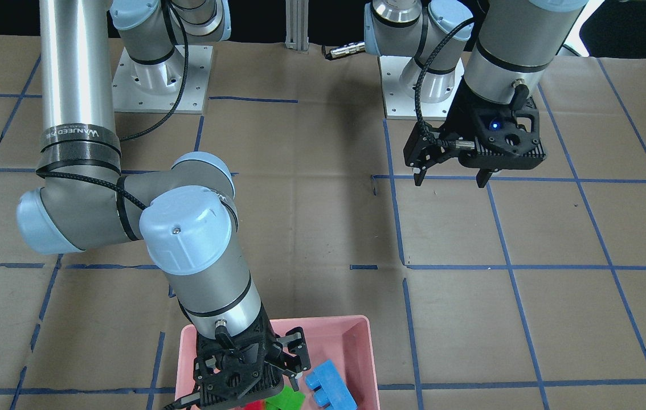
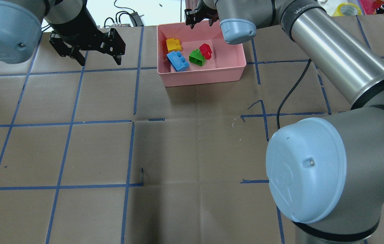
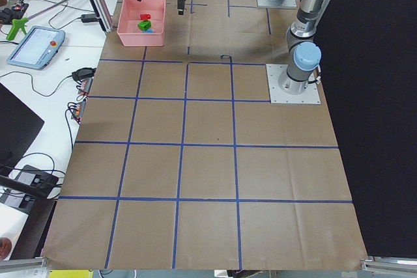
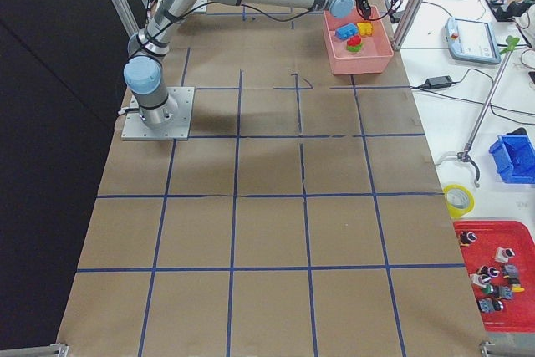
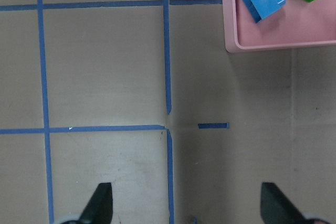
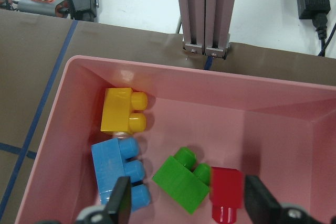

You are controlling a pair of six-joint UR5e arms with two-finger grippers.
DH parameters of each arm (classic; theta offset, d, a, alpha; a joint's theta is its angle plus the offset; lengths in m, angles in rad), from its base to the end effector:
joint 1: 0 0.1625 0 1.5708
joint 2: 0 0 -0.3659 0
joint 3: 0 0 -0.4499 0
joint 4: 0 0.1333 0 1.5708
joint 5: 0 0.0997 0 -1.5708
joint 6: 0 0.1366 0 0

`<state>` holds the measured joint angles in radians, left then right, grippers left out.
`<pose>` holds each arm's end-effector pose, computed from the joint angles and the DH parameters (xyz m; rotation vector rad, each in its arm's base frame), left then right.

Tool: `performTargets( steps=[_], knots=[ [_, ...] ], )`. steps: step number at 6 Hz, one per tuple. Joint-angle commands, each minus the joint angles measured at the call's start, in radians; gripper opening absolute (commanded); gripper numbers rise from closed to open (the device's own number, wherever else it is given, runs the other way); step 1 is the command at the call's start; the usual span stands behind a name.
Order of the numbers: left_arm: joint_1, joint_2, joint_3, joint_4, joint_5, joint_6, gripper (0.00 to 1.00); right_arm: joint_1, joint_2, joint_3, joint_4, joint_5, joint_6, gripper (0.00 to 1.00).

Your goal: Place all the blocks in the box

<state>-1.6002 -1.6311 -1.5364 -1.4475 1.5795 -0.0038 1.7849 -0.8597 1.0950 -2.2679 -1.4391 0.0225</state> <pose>-0.1492 -0.5802 0.3898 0.0394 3.1305 -0.1528 0.3233 -0.7749 0.2580 -0.3207 2.8698 -0.6516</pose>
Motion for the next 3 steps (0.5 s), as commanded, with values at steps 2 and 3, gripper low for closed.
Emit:
performTargets(
  steps=[2, 3],
  knots=[
    [0.012, 0.034, -0.033, 0.001, -0.004, 0.030, 0.99, -0.062, -0.074, 0.020, 0.171, 0.000, -0.072, 0.99],
    [0.061, 0.028, -0.025, -0.004, -0.009, 0.053, 0.99, -0.131, -0.150, 0.051, 0.326, 0.000, -0.167, 0.99]
  ],
)
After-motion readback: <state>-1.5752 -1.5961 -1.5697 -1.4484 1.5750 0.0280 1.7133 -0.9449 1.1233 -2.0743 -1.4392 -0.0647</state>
